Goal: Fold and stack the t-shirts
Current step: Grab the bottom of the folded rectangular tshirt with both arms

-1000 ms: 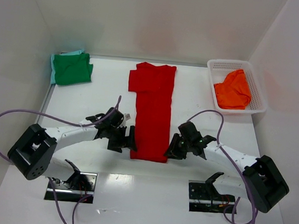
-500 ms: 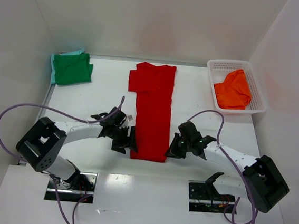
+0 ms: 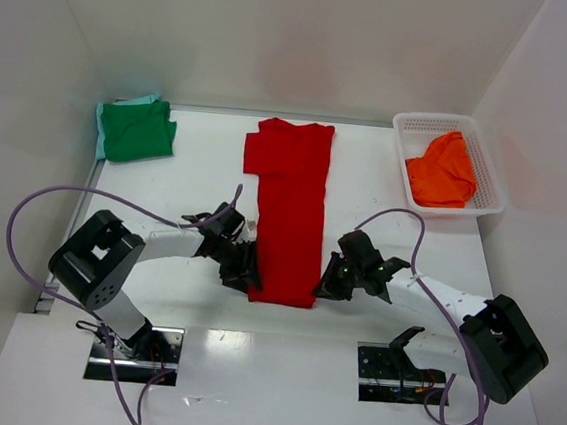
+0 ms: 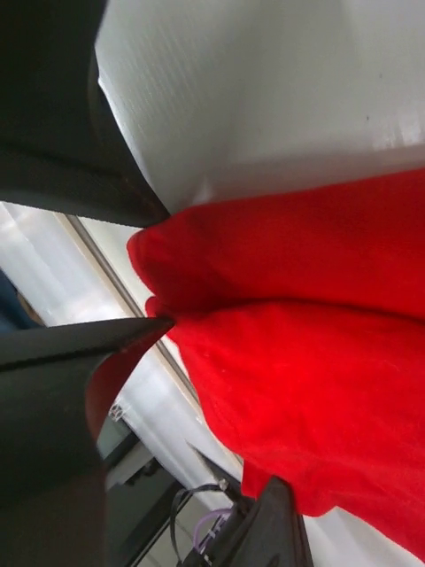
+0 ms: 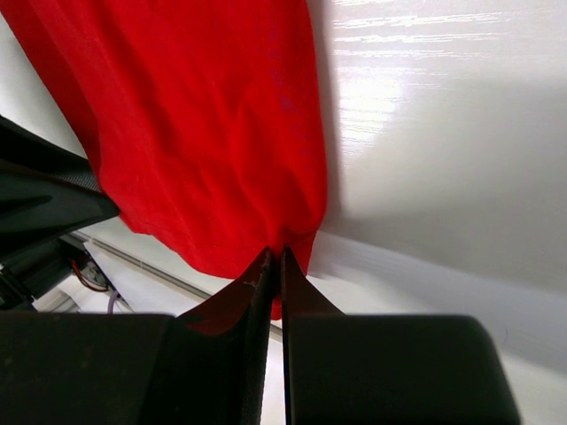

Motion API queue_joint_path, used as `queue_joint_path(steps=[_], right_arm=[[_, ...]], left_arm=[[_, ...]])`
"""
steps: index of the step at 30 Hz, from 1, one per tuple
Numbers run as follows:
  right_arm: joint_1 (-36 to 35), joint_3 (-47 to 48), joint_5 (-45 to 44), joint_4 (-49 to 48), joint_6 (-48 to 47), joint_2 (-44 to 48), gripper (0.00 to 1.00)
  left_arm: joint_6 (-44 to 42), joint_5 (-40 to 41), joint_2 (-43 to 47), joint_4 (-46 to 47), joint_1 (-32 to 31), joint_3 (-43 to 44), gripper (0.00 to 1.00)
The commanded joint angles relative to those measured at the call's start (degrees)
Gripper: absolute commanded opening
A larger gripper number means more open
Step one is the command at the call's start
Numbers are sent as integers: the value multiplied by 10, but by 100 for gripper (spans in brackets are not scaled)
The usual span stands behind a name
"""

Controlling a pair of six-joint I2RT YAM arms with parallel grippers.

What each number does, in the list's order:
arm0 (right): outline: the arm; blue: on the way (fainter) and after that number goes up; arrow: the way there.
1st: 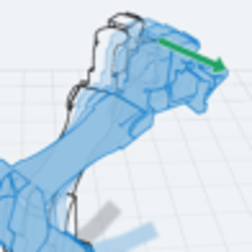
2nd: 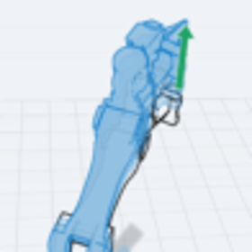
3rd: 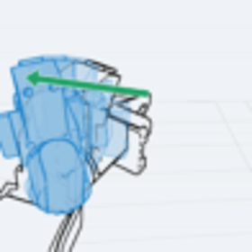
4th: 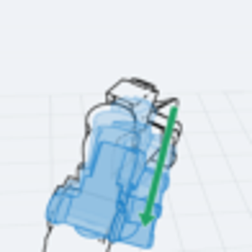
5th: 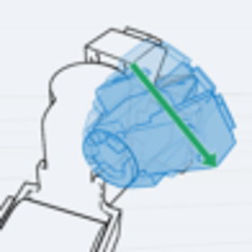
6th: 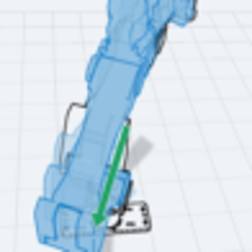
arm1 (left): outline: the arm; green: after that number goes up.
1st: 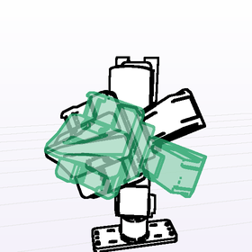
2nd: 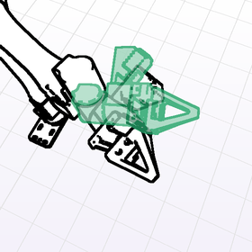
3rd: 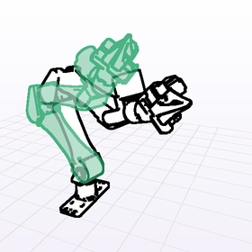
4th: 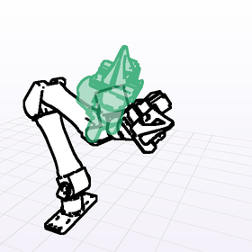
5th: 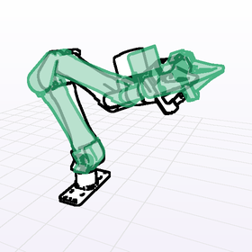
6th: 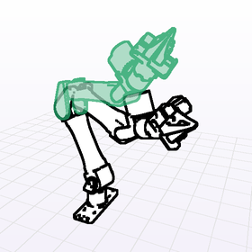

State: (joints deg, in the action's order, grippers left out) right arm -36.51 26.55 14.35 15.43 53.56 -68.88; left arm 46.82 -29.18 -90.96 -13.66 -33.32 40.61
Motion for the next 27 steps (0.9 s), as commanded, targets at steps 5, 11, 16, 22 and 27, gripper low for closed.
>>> queue_joint_path(steps=[5, 11, 16, 22, 27], right_arm=[[-5, -12, -9, -25, 1, 18, 6], [-5, -9, -14, -20, 1, 20, 0], [-5, 2, -31, -2, 1, 36, 0], [-5, 26, -48, 30, 7, 61, 0], [-5, 66, -64, 55, 1, 59, 0]], left_arm=[[-3, 32, -20, -14, 1, -3, 30], [-3, 37, -4, -14, 1, -3, 2], [-15, 45, 4, -36, 1, 16, 0], [-36, 54, 27, -69, 1, 47, 0], [-63, 46, 27, -97, 6, 94, 0]])
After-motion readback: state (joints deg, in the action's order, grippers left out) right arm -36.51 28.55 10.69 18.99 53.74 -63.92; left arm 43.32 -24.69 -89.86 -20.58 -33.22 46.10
